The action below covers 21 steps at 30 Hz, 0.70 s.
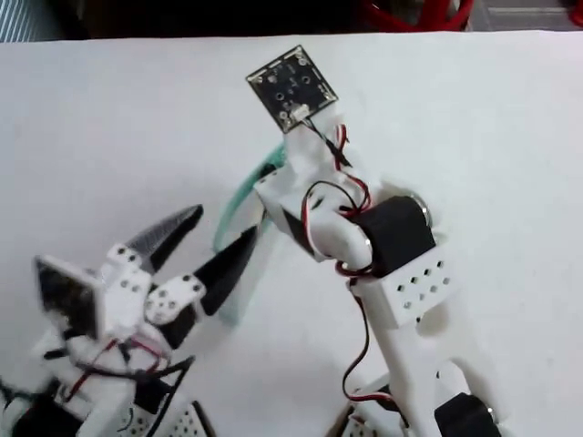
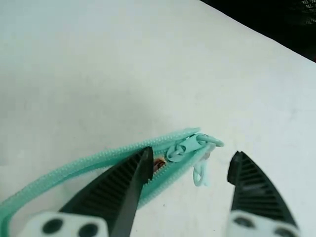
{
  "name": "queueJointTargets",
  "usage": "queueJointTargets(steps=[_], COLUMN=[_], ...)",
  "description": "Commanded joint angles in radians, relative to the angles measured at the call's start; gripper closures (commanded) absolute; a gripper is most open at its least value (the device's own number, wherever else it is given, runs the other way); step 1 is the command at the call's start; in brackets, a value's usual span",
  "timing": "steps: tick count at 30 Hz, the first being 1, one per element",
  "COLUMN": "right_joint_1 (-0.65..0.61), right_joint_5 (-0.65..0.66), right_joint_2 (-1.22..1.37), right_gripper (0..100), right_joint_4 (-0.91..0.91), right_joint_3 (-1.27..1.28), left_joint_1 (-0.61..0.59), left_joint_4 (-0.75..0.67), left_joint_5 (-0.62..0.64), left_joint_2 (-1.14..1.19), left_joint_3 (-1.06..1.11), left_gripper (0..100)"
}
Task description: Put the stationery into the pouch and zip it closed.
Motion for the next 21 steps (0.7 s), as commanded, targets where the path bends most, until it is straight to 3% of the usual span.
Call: queueJointTargets(steps=[1, 4, 7, 13, 21], right_joint_1=[0.004, 0.004, 0.002, 0.008, 0.002], right_joint_5=[-0.009, -0.011, -0.011, -0.005, -0.003], right_joint_2=[-0.022, -0.028, -0.022, -0.028, -0.022], right_gripper=[75.1, 75.1, 75.1, 75.1, 75.1], right_joint_4=[-0.03, -0.028, -0.033, -0.03, -0.036], right_joint_3=[-0.005, -0.005, -0.005, -0.005, -0.011], left_joint_1=[-0.012, 0.031, 0.073, 0.059, 0.005], left_joint_4=[0.077, 0.176, 0.232, 0.143, 0.123], left_joint_5=[-0.083, -0.143, -0.227, -0.242, -0.238], left_joint_2=[-0.056, -0.064, -0.064, -0.068, -0.07], left_joint_3=[-0.206, -0.25, -0.141, 0.087, 0.204], left_gripper=[75, 75, 75, 75, 75])
